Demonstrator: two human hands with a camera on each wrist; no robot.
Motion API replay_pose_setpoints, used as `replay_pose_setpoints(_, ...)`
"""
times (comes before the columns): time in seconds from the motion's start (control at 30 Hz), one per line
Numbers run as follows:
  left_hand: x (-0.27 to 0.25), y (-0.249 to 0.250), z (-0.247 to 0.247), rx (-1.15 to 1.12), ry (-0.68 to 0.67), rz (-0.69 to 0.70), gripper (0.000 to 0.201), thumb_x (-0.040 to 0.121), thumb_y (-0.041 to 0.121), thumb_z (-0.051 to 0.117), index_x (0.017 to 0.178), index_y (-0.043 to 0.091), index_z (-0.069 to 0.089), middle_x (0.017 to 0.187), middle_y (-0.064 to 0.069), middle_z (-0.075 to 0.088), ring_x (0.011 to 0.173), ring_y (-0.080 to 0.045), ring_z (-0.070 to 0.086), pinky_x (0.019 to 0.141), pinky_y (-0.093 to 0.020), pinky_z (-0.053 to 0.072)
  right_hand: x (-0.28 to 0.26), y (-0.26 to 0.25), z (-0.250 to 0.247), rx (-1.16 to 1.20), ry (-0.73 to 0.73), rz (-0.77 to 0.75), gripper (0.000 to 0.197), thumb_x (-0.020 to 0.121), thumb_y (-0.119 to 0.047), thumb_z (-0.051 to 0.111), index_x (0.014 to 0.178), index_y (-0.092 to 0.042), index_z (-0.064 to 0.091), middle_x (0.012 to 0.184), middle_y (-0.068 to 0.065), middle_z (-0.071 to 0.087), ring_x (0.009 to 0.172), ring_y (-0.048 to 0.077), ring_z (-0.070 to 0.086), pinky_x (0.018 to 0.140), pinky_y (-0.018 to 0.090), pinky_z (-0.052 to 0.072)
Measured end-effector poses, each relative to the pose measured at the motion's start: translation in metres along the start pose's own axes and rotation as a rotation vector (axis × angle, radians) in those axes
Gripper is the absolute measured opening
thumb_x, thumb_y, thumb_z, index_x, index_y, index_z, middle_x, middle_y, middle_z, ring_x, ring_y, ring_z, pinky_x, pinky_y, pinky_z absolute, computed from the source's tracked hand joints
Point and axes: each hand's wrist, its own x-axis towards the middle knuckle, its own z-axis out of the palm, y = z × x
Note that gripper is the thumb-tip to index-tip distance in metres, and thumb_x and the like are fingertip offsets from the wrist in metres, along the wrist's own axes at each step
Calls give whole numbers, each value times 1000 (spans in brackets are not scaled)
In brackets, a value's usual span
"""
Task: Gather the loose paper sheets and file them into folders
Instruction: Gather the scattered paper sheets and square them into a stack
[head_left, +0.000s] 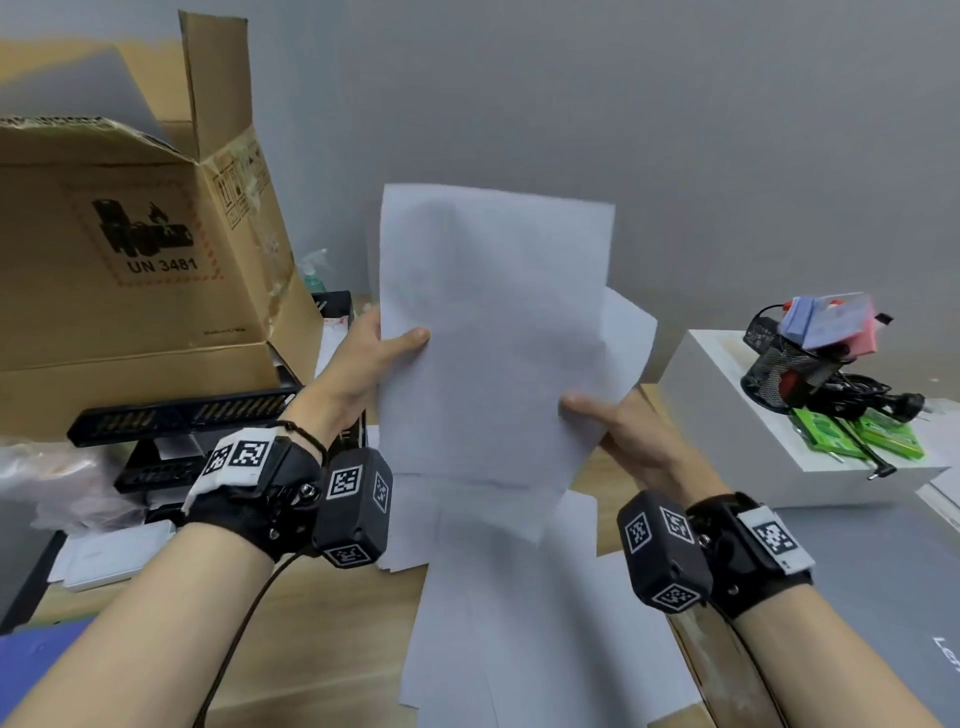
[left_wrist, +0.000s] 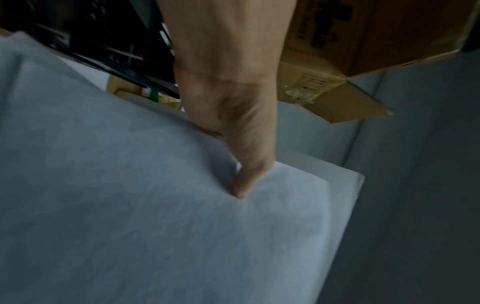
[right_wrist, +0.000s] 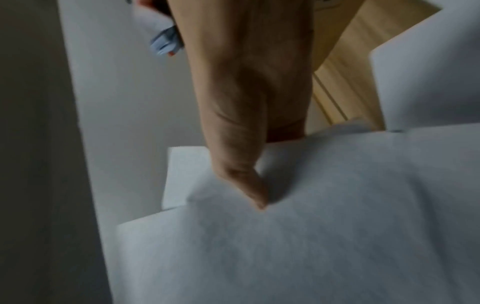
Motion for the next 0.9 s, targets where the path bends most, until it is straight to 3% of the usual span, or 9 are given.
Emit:
replay_pose_setpoints(0.13, -8, 5, -4, -81, -23, 62, 59, 80, 13, 76, 133, 7, 53, 130, -11, 63, 117, -23, 63, 96, -33, 52, 5, -13, 2, 15, 34, -122, 37, 85, -2, 67, 120, -13, 63, 119, 5, 70, 106, 19, 67, 77, 24, 55)
replay_pose_setpoints(0.23, -15, -20, -1, 128, -12, -82, 52, 82, 13, 77, 130, 13, 58, 125, -2, 67, 116, -18, 63, 99, -33, 51, 9, 1, 6, -181, -5, 9, 40, 85, -4, 69, 124, -11, 62, 120, 2, 70, 110, 17, 66, 94, 32, 52)
replay_pose_setpoints(0.33, -23, -44, 6, 209, 65, -193, 45, 80, 18, 78, 123, 13, 64, 113, 3, 71, 104, -13, 68, 91, -29, 55, 12, 20, 11, -265, 55, 114, 39, 86, -4, 68, 124, -8, 63, 120, 4, 69, 108, 18, 66, 84, 27, 52)
replay_pose_setpoints(0.43, -27, -50, 9, 94, 108, -154, 39, 81, 17, 77, 119, 12, 66, 110, 0, 73, 102, -16, 70, 83, -26, 58, 9, 23, 8, -229, 124, 75, 39, 87, -12, 70, 125, -10, 62, 119, 1, 70, 107, 16, 67, 84, 27, 52)
replay_pose_setpoints(0.53, -27, -48, 9, -40, 175, -85, 35, 84, 11, 74, 117, 13, 66, 117, -4, 71, 106, -17, 69, 87, -29, 57, 4, 19, 0, -232, 72, 91, 36, 89, -15, 68, 124, -14, 61, 118, -5, 69, 106, 13, 67, 88, 29, 53)
replay_pose_setpoints(0.6, -28, -55, 7, -46, 147, -81, 36, 85, 9, 72, 119, 16, 64, 119, -2, 70, 108, -15, 68, 90, -29, 55, 4, 28, -3, -317, 49, 159, 28, 92, -16, 64, 120, -16, 63, 115, -4, 70, 104, 14, 67, 85, 30, 53)
replay_pose_setpoints(0.67, -30, -70, 6, 29, 39, -178, 43, 86, 9, 71, 127, 14, 59, 125, -2, 67, 113, -15, 65, 95, -31, 53, 5, 42, -4, -390, 130, 178, 19, 92, -20, 60, 109, -21, 69, 106, -2, 73, 100, 20, 68, 85, 37, 54)
replay_pose_setpoints(0.77, -34, -96, 11, 226, -19, -317, 44, 92, 11, 65, 134, 11, 54, 130, -2, 62, 120, -20, 59, 100, -35, 49, 4, 51, 1, -338, 212, 137, 21, 94, -7, 50, 96, -14, 70, 91, 1, 73, 87, 21, 66, 74, 31, 51)
replay_pose_setpoints(0.9, -29, -99, 19, 149, 84, -244, 40, 89, 7, 68, 128, 8, 59, 121, -1, 68, 110, -16, 65, 95, -30, 52, 0, 44, 4, -284, 124, 107, 27, 94, -4, 54, 112, -22, 65, 109, -7, 71, 99, 10, 67, 86, 26, 54)
